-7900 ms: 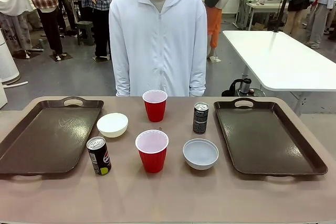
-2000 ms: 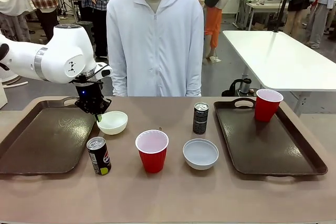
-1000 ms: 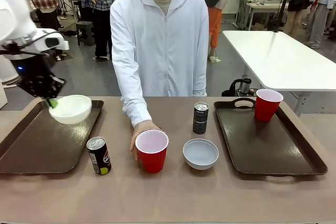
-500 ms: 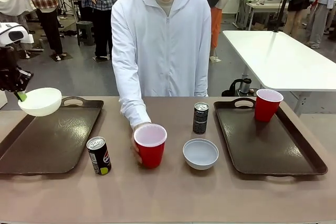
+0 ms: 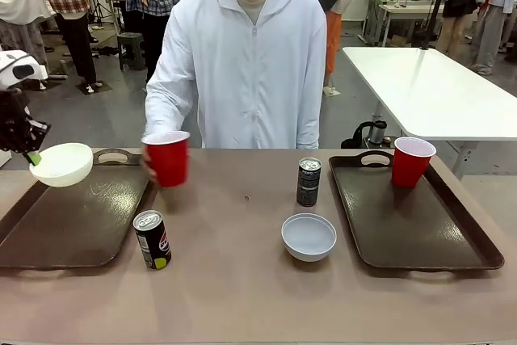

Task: Prepare tableware on both trays.
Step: Pick up a Picnic Bowl from the table and place it on a Handle tray.

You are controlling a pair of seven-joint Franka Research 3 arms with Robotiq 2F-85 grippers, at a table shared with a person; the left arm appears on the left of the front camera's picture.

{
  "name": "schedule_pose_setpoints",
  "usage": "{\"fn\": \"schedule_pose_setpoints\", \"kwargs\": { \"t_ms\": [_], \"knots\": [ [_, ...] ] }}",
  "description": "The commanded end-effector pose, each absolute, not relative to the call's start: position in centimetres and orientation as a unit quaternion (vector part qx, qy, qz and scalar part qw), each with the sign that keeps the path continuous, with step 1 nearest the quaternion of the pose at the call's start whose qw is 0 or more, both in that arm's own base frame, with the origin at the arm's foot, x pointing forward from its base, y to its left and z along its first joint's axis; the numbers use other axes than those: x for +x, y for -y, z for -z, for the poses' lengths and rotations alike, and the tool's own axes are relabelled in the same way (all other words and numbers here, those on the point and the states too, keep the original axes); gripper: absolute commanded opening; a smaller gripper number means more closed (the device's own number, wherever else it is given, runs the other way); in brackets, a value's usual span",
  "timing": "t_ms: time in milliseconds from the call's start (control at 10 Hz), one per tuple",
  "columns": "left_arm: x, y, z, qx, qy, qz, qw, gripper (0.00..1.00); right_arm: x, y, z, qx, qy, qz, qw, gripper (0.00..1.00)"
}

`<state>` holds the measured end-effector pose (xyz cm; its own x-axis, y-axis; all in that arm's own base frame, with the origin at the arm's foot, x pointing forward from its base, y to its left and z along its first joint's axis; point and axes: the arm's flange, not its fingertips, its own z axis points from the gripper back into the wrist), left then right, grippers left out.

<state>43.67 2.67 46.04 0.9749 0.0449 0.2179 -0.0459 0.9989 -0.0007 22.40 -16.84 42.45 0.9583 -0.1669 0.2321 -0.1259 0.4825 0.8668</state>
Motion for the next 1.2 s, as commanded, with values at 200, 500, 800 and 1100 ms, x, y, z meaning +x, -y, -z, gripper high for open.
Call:
{"fn": "schedule_pose_setpoints", "kwargs": {
  "t_ms": [200, 500, 800, 1100],
  "knots": [
    [31.9, -3.7, -45.5, 0.044, -0.017, 0.12, 0.992, 0.0, 22.3, 16.9, -42.5, 0.511, 0.146, 0.01, 0.847, 1.0],
    [32.5, -4.7, -45.5, 0.033, -0.006, 0.078, 0.996, 0.0, 22.3, 16.9, -42.5, 0.511, 0.146, 0.01, 0.847, 1.0],
    [34.6, -4.1, -45.0, 0.023, 0.002, 0.058, 0.998, 0.0, 22.3, 16.9, -42.5, 0.511, 0.146, 0.01, 0.847, 1.0],
    [37.7, -2.2, -43.1, 0.007, 0.028, 0.055, 0.998, 0.0, 22.3, 16.9, -42.5, 0.511, 0.146, 0.01, 0.847, 1.0]
  ]
}}
